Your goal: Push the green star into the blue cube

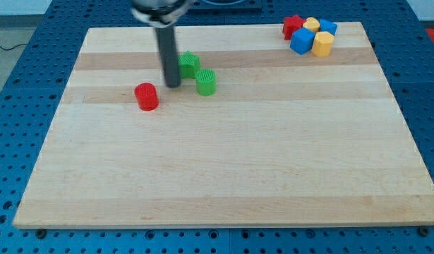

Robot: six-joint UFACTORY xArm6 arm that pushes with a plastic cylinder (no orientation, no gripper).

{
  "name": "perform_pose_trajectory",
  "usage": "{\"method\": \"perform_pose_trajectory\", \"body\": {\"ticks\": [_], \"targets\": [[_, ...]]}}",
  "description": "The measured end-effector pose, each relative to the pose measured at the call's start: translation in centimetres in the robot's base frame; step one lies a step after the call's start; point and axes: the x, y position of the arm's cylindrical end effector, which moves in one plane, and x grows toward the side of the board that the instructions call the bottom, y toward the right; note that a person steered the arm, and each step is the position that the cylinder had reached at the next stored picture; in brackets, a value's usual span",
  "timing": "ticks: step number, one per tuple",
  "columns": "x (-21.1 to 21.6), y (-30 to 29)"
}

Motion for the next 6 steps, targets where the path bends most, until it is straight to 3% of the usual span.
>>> {"method": "perform_pose_trajectory", "body": {"ticks": [1,2,4,5,6], "targets": [[-0.3,-4.8],[-2.7,-3.1],[-3.9,9.9],[-3.7,11.7],[-3.3,5.6]]}}
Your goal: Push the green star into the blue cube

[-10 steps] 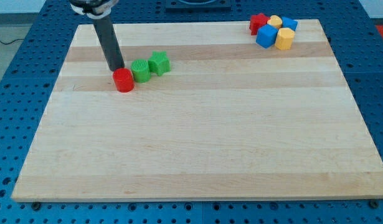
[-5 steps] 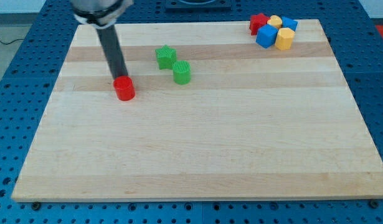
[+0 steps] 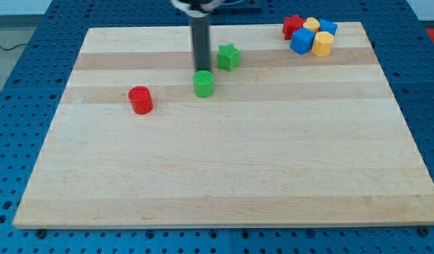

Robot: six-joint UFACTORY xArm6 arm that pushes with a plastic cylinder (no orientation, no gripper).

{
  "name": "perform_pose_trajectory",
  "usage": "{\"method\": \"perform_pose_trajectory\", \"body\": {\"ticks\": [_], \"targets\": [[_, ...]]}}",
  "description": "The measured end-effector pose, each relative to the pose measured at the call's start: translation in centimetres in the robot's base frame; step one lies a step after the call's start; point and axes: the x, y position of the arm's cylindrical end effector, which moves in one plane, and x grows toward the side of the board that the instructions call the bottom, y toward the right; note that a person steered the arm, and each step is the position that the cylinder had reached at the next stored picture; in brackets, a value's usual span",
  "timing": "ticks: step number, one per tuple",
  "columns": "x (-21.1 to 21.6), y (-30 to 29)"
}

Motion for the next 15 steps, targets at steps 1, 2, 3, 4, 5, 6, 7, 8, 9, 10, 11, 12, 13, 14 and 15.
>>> {"method": "perform_pose_trajectory", "body": {"ticks": [1,2,3,4,5,6,7,8,9,10,11,12,13,14,15], "targets": [[-0.3,-3.4],[-0.6,0.1],[-1.4,5.1],[-3.3,9.7],[-3.9,13.4],[-2.7,11.0],[-2.2,4.9],[-4.4,4.1],[-6.3,5.7],[-6.7,8.9],[-6.9,12.2],[-7.0,14.5],[-7.1,14.8],[-7.1,15.7],[-7.1,17.1]]}}
